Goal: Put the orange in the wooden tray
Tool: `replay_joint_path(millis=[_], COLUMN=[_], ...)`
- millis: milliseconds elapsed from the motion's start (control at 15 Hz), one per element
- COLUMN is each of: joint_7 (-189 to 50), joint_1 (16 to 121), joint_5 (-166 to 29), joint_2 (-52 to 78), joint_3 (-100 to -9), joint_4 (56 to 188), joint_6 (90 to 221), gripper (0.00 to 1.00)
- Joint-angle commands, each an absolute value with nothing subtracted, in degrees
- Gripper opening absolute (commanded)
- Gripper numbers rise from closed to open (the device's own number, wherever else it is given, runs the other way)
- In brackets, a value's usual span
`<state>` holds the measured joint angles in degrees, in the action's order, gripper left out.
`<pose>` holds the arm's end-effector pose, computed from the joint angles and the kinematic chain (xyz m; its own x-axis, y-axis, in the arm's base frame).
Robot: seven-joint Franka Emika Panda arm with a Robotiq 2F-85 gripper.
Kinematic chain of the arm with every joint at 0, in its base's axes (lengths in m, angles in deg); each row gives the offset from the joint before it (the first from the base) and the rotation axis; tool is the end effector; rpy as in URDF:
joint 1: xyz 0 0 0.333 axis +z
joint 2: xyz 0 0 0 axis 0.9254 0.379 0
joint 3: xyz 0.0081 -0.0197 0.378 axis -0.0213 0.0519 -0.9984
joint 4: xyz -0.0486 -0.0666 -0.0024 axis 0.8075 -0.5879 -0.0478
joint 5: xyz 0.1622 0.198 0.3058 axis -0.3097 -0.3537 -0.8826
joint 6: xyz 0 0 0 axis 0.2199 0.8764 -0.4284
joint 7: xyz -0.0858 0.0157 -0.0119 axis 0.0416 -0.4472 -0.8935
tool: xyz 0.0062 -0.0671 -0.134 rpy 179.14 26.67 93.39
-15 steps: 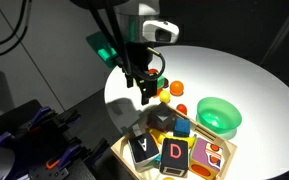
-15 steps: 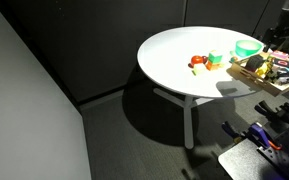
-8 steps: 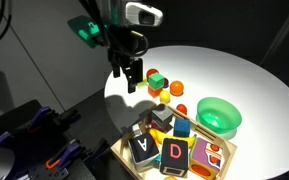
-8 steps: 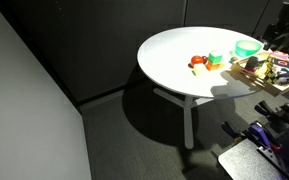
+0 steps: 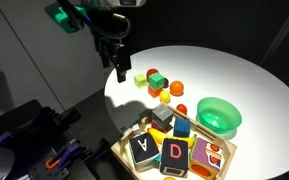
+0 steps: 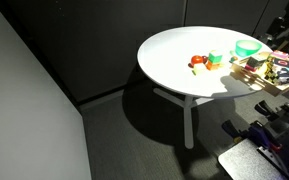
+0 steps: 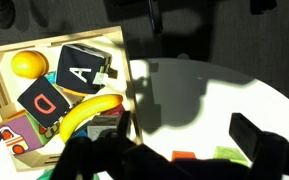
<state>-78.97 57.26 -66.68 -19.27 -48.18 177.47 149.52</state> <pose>0.3729 -0.1449 0.3644 0.9750 -0.2137 -0.0607 -0.2136 -0.9769 0.0087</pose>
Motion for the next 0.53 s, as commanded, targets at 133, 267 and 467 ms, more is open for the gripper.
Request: replay_joint_path(millis=[133,267,467], joint_7=[-79.0,-79.0,-79.1], joint_1=[57.3,57.3,57.3], joint_5=[-66.7,-66.7,-66.7], joint_2=[-20.7,-20.8,-20.8], joint_3=[-48.2,-48.2,-48.2], joint_4=[178.3,178.4,178.4], joint_6=[149.3,149.3,149.3], gripper=[1.0,1.0,1.0])
